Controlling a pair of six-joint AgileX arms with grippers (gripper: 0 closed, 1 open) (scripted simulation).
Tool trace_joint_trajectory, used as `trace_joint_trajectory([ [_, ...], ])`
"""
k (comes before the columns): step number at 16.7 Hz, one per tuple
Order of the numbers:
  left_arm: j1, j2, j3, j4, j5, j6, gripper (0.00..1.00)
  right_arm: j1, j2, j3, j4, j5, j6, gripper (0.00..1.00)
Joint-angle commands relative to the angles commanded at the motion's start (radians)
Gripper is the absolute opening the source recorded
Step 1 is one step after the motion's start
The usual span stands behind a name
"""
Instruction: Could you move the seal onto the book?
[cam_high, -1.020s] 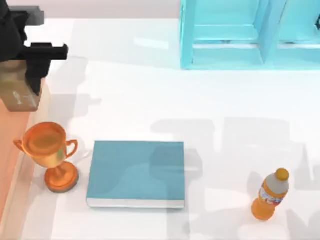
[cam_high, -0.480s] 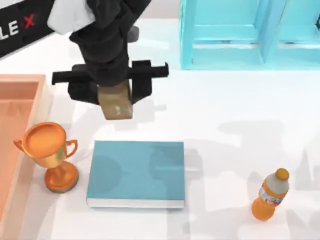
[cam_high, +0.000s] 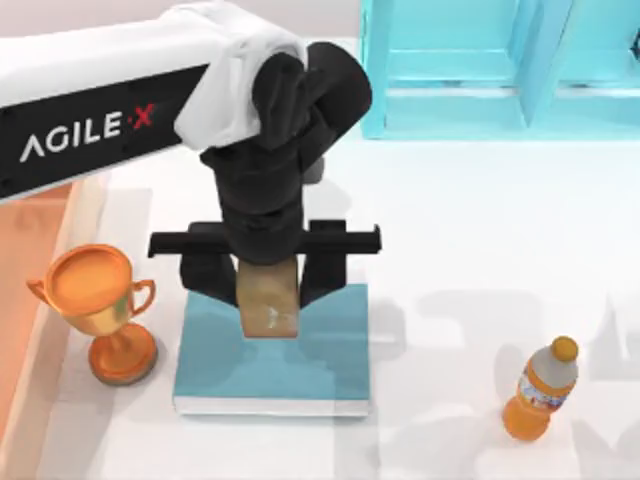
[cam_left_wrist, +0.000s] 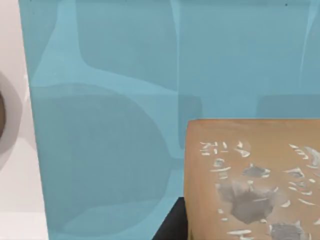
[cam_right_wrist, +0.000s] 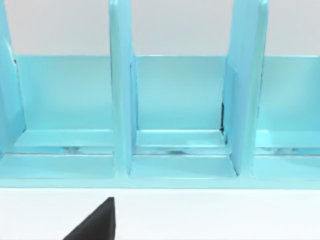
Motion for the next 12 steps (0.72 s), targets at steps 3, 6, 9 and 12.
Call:
trace_joint_trajectory([
  [3, 0.006, -0.006, 0.01, 0.014, -0.01, 0.0, 0.0, 0.0, 0.0, 0.0, 0.0, 0.0, 0.0, 1.0],
  [6, 0.011, -0.017, 0.055, 0.072, -0.046, -0.015, 0.0, 0.0, 0.0, 0.0, 0.0, 0.0, 0.0, 1.0],
  [9, 0.011, -0.01, 0.078, 0.081, -0.053, -0.03, 0.0, 0.0, 0.0, 0.0, 0.0, 0.0, 0.0, 1.0],
  [12, 0.005, -0.002, 0.055, 0.035, -0.028, -0.024, 0.0, 0.0, 0.0, 0.0, 0.0, 0.0, 0.0, 1.0],
])
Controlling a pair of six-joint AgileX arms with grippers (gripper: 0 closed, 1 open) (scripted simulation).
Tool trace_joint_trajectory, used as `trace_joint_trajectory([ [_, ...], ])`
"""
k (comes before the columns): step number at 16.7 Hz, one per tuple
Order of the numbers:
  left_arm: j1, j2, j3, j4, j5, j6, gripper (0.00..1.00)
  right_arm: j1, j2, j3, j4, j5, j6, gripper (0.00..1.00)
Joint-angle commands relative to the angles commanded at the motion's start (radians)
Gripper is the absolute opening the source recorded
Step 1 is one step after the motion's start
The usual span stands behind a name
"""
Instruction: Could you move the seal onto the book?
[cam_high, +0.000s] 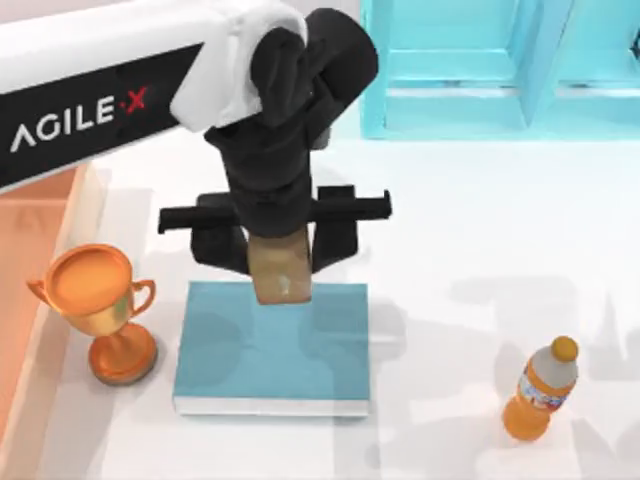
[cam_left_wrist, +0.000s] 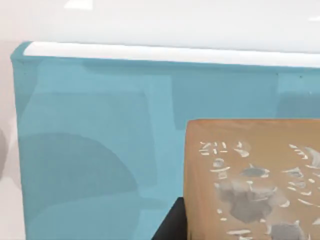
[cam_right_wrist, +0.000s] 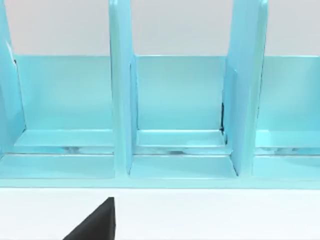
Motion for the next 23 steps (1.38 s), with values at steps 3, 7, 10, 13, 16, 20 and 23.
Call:
trace_joint_trajectory([
  [3, -0.006, 0.001, -0.03, -0.044, 0.024, 0.016, 0.0, 0.0, 0.0, 0.0, 0.0, 0.0, 0.0, 1.0],
  [7, -0.005, -0.002, -0.04, -0.054, 0.028, 0.024, 0.0, 0.0, 0.0, 0.0, 0.0, 0.0, 0.0, 1.0],
  [10, -0.005, -0.002, -0.04, -0.054, 0.028, 0.024, 0.08, 0.0, 0.0, 0.0, 0.0, 0.0, 0.0, 1.0],
  [13, -0.005, -0.002, -0.04, -0.054, 0.028, 0.024, 0.3, 0.0, 0.0, 0.0, 0.0, 0.0, 0.0, 1.0],
  [16, -0.005, -0.002, -0.04, -0.054, 0.028, 0.024, 0.53, 0.0, 0.0, 0.0, 0.0, 0.0, 0.0, 1.0],
  [20, -0.005, -0.002, -0.04, -0.054, 0.028, 0.024, 0.83, 0.0, 0.0, 0.0, 0.0, 0.0, 0.0, 1.0],
  [23, -0.005, -0.002, -0.04, -0.054, 0.028, 0.024, 1.0, 0.0, 0.0, 0.0, 0.0, 0.0, 0.0, 1.0],
])
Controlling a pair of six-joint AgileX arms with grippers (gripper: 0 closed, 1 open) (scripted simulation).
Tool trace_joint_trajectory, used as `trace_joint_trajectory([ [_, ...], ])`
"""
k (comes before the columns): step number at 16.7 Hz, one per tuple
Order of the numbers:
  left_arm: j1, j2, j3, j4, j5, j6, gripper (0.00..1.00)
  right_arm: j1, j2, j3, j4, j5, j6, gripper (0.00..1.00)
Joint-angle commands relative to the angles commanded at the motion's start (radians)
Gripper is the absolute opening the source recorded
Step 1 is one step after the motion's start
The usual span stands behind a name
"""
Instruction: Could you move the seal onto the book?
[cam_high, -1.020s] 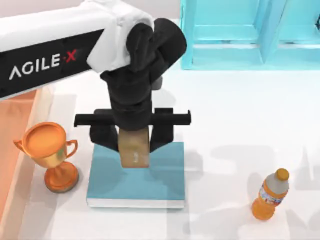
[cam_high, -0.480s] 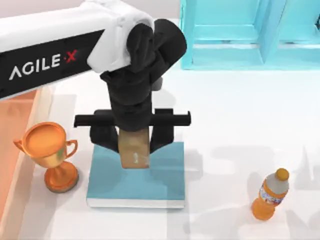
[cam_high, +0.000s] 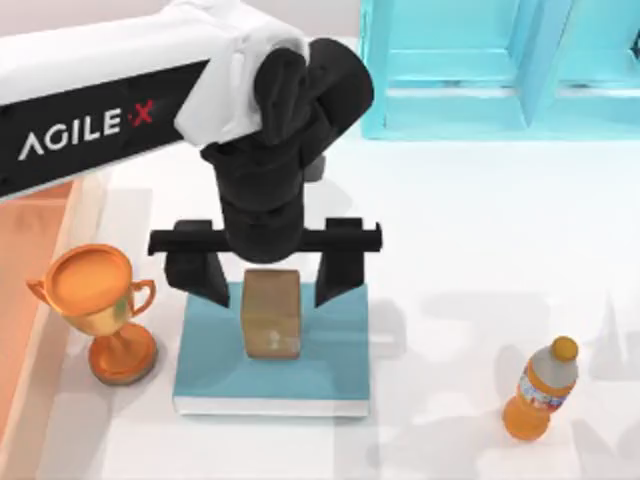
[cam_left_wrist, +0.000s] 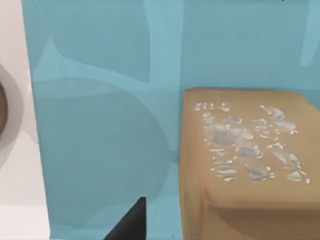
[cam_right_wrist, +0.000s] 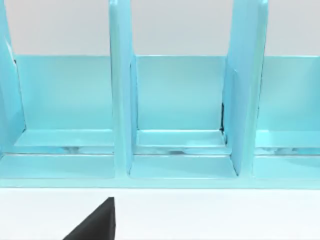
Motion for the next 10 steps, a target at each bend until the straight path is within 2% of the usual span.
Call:
trace_joint_trajectory([
  [10, 0.001, 0.0, 0.017, -0.018, 0.0, -0.001, 1.0, 0.0, 0.0, 0.0, 0.0, 0.0, 0.0, 1.0],
])
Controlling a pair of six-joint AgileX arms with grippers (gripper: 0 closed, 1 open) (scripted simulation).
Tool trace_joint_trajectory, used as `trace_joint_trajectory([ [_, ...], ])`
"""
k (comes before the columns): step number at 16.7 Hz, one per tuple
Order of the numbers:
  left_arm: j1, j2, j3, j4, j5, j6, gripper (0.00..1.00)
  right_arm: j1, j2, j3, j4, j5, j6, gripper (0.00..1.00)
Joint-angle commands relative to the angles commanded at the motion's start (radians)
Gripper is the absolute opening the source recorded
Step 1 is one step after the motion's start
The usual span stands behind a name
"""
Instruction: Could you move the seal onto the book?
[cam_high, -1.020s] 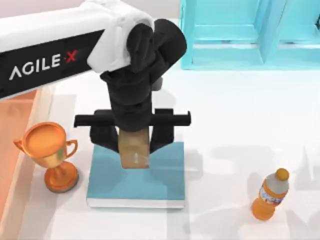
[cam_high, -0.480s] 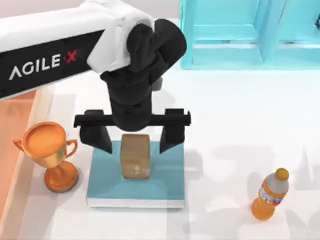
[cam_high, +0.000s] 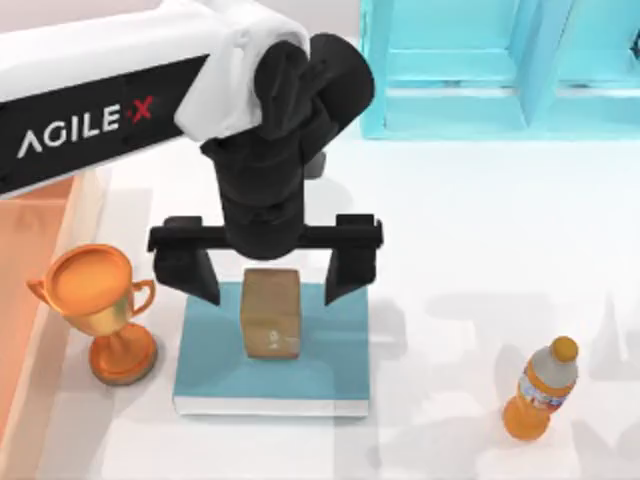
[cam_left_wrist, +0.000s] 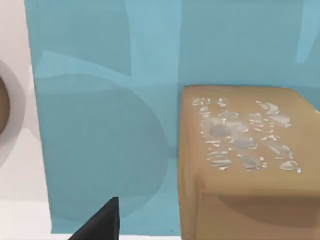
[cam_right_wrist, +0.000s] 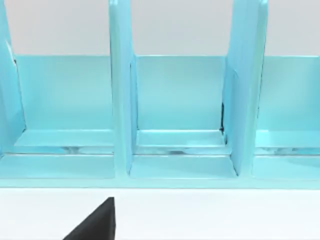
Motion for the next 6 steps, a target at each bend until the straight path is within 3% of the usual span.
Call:
trace_joint_trajectory([
  [6, 0.0, -0.012, 0.085, -0.096, -0.001, 0.0, 1.0, 0.0, 0.0, 0.0, 0.0, 0.0, 0.0, 1.0],
])
